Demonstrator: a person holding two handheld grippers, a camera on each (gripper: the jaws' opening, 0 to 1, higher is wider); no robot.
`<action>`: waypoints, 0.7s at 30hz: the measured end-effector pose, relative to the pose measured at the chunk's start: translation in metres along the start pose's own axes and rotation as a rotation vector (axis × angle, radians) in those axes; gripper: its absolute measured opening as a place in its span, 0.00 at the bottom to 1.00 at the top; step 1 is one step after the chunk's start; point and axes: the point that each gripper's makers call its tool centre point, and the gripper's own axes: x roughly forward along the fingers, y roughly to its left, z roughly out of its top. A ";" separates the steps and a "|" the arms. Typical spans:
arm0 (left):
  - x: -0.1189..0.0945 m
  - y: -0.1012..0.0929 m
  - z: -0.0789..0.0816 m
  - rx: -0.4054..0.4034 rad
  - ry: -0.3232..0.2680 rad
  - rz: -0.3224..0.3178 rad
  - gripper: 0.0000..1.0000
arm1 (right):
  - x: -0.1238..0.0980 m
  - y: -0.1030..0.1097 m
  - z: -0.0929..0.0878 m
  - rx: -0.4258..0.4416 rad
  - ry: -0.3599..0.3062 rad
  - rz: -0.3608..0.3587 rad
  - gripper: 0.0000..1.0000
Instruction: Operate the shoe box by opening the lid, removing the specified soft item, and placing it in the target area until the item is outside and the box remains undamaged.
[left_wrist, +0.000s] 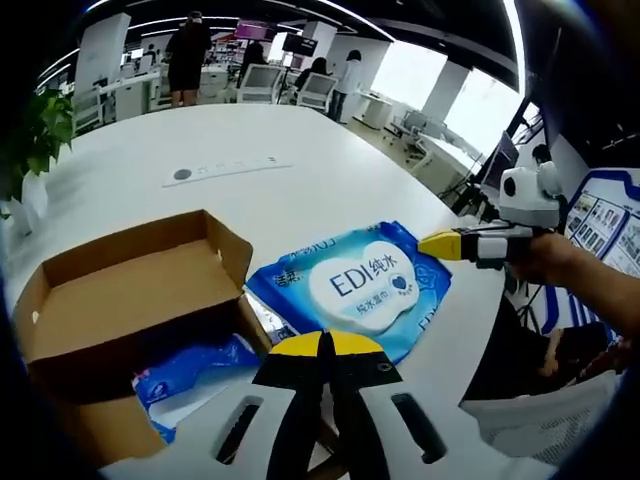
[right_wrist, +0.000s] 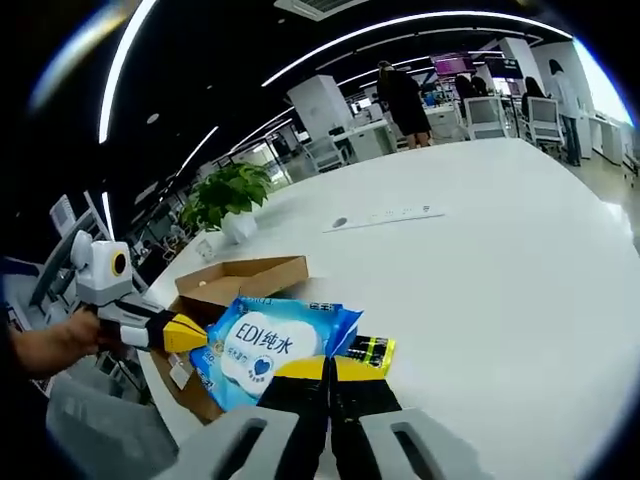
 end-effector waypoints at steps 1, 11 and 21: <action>0.001 -0.001 -0.001 0.003 0.005 -0.003 0.00 | 0.000 0.000 0.000 0.001 -0.002 0.001 0.00; 0.012 -0.003 -0.004 0.015 0.018 -0.003 0.00 | 0.002 -0.009 -0.003 -0.003 0.003 0.004 0.00; 0.024 0.004 -0.012 0.046 0.052 0.030 0.00 | 0.012 -0.018 -0.013 0.025 0.009 -0.007 0.00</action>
